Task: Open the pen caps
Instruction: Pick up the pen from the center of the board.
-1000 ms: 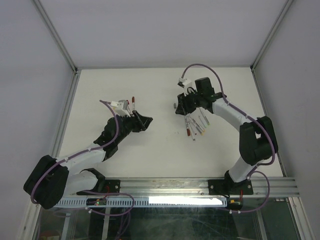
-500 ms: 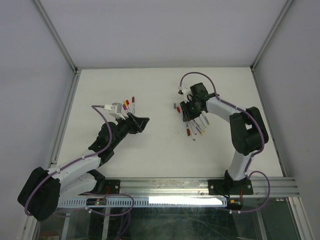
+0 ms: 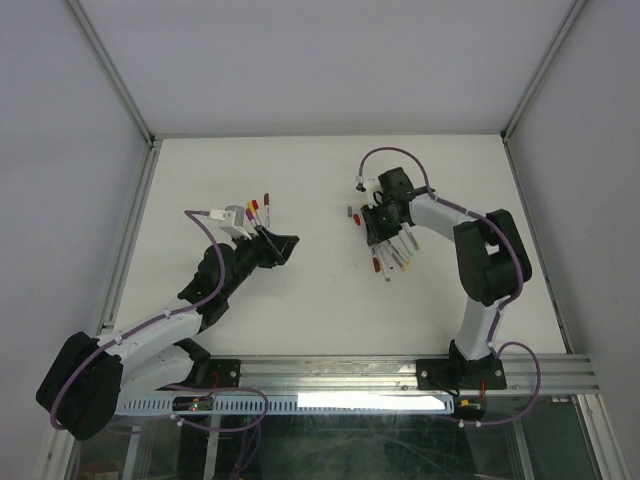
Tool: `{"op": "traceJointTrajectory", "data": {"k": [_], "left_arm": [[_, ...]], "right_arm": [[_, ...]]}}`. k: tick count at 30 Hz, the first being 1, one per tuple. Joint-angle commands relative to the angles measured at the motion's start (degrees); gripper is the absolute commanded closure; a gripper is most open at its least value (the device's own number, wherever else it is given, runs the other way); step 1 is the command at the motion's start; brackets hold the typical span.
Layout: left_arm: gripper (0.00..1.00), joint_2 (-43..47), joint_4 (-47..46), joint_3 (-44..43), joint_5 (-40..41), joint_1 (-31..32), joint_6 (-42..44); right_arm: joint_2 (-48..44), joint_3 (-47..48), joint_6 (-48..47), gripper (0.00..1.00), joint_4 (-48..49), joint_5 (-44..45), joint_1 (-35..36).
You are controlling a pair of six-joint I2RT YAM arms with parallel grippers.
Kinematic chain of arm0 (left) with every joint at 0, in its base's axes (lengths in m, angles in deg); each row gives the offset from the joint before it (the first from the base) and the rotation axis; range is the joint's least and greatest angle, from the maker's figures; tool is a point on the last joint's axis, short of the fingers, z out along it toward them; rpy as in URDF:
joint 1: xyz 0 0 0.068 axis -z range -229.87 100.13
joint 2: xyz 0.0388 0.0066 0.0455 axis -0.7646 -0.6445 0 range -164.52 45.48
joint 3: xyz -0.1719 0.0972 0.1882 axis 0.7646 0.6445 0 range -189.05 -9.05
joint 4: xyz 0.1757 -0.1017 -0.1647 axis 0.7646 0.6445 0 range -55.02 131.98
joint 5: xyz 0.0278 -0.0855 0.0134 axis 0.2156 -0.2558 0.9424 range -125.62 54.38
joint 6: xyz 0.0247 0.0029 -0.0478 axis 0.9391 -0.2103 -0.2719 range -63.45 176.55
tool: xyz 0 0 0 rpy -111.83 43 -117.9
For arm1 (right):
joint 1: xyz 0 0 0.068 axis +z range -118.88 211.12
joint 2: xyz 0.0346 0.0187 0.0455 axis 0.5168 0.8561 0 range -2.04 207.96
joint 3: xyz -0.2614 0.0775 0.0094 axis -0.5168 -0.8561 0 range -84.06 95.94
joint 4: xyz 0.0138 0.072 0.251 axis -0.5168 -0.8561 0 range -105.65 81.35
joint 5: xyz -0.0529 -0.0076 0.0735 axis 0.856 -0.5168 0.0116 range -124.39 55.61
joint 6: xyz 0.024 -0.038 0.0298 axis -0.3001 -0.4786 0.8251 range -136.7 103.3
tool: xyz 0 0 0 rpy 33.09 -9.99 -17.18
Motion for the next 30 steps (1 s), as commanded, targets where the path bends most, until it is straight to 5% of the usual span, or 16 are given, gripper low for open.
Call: {"op": "traceJointTrajectory", "data": {"k": [1,22,30], "left_arm": [[0.39,0.1,-3.3,0.1,0.2,-0.4,-0.6],[0.39,1.6,-2.2,0.4,0.7,-0.4,-0.4],[0.39,4.9,1.7,0.2,1.6,-0.4,0.1]], "right_arm": [[0.1,2.4,0.6,0.76,0.5,-0.5,0.3],[1.0,3.0,0.1,0.8,-1.9,-5.0,7.0],[2.8,3.7,-3.7,0.74,-2.5,4.5,14.4]]}}
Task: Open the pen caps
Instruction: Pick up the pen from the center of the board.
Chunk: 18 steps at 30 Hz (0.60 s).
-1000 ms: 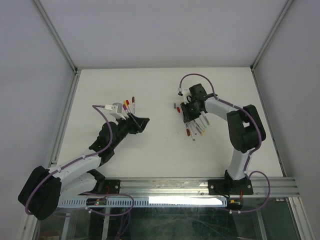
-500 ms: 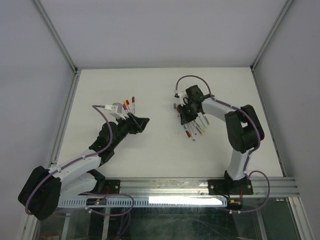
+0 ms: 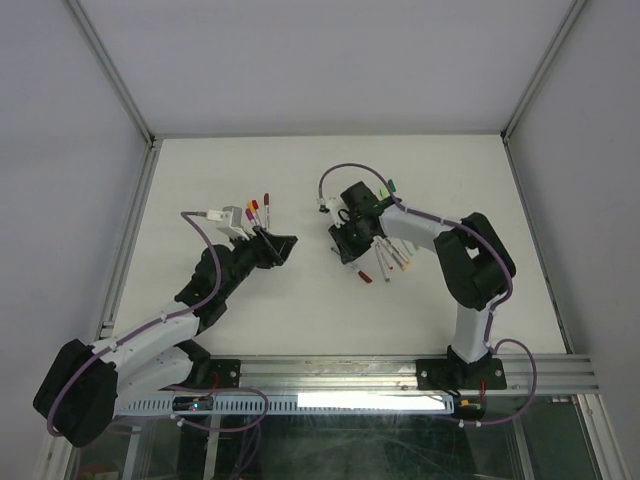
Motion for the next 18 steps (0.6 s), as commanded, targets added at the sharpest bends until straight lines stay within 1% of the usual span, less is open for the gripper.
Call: {"op": "traceJointTrajectory", "data": {"k": [1,8,12,15,18], "left_arm": [[0.39,4.6,1.4,0.2,1.9,-0.4,0.4],[0.38,13.4,8.4,0.9,5.0,-0.4,1.4],[0.38,15.8,9.5,1.6,5.0,-0.4,1.3],[0.38,15.4,8.9,2.0,3.7,-0.4,0.6],[0.37,14.1,5.7,3.3,1.3,-0.4,-0.7]], "right_arm": [[1.3,2.4,-3.3,0.74,-0.3,7.4,3.7],[3.0,3.2,-6.6,0.71,-2.1,15.3,7.2],[4.3,3.7,-7.5,0.71,-3.1,17.4,8.6],[5.4,3.8,-7.8,0.77,-3.7,18.6,9.5],[6.1,4.2,-7.2,0.9,-4.0,17.9,9.7]]}}
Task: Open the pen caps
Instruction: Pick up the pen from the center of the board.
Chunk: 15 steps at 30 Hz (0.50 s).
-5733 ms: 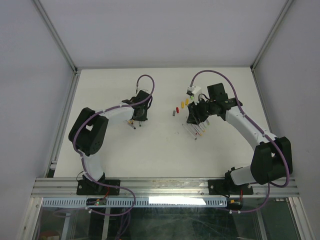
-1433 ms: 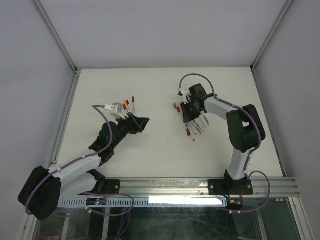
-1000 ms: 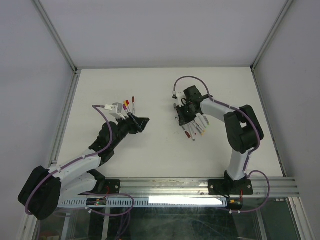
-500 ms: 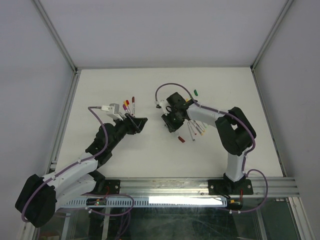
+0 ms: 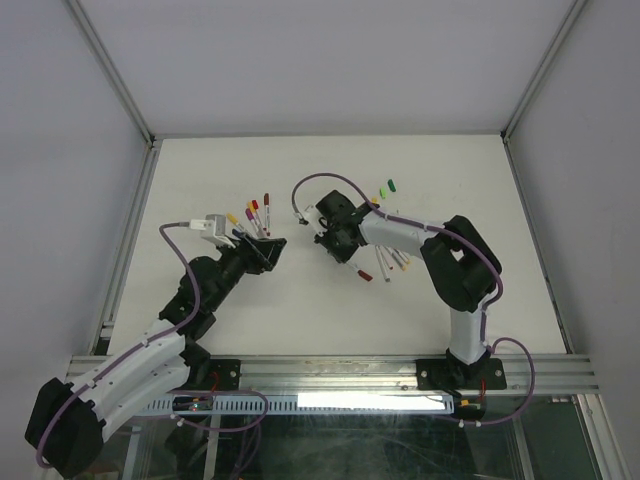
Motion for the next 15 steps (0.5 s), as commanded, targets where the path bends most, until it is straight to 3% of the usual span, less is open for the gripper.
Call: {"op": "traceJointTrajectory", "data": {"k": [1,4,8,15], "left_arm": [[0.37,-1.5,-5.4,2.3,-3.3,-0.4,-1.5],[0.35,-4.4,-12.7,5.3,-6.5,-0.3,-4.3],[0.3,-11.1,-25.2,9.9,-8.7,-0.3,-9.3],[0.27,-26.1,-34.8,9.8,-4.0,4.2,-14.7]], "right_arm": [[3.5,-0.1,-0.6,0.94,-2.2,2.4,0.5],[2.8,0.0,0.2,0.99,-1.4,0.4,0.2],[1.0,0.1,3.3,1.0,0.2,-7.1,-2.3],[-2.1,-0.7,9.5,1.0,4.8,-18.2,-6.7]]}}
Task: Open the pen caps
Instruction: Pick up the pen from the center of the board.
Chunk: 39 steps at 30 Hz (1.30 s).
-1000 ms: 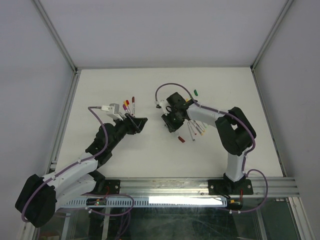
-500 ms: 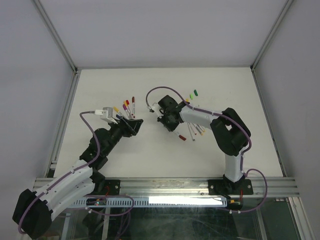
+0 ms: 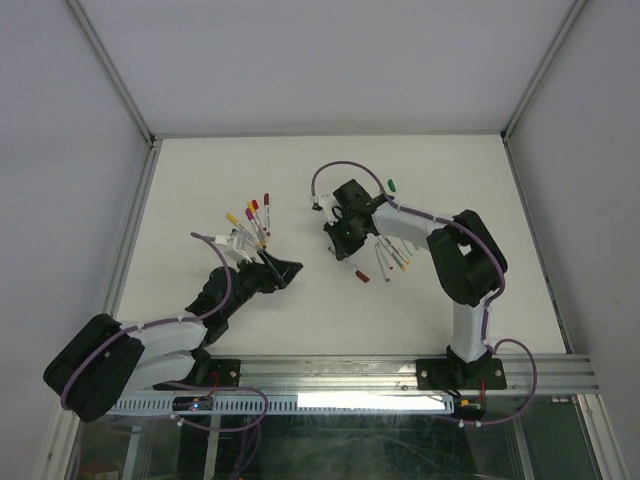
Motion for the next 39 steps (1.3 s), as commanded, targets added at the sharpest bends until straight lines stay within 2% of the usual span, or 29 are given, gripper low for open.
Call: {"op": "traceJointTrajectory", "data": {"k": [1,9,13,18,24,28,34,39], "left_arm": [[0.27,-8.5,-13.3,-1.6,3.8,4.0,-5.9],[0.28,-33.2,-28.3,-6.1,6.3,8.9,-17.9],[0.28,-39.6,-32.3,-8.9,7.3,10.9,-20.5],[0.28,-42.9,-30.0,-12.3,9.3,12.7,-22.5],[0.29,-42.3,-12.2,-17.6,15.3,16.0,-27.4],[0.33,-44.2,-10.2,-19.4,17.4,17.2,-28.8],[0.41,-47.9,-11.6,-22.4,17.6,17.1,-28.5],[0.59,-48.2,-11.1,-22.8,17.8,17.0,-28.2]], "right_arm": [[-2.6,-0.6,5.4,1.0,3.9,-8.2,-2.3],[-3.2,-0.9,9.4,1.0,5.9,-14.1,-4.3],[-2.9,-1.4,12.1,1.0,7.3,-17.7,-6.3],[-1.9,-2.5,15.4,1.0,9.4,-21.1,-7.6],[-1.2,-4.2,19.5,1.0,12.5,-24.5,-8.9],[-0.7,-5.2,22.2,1.0,14.2,-27.5,-9.8],[0.9,-6.1,24.3,1.0,15.3,-30.8,-10.2],[2.1,-6.5,25.0,1.0,15.6,-31.9,-10.2]]}}
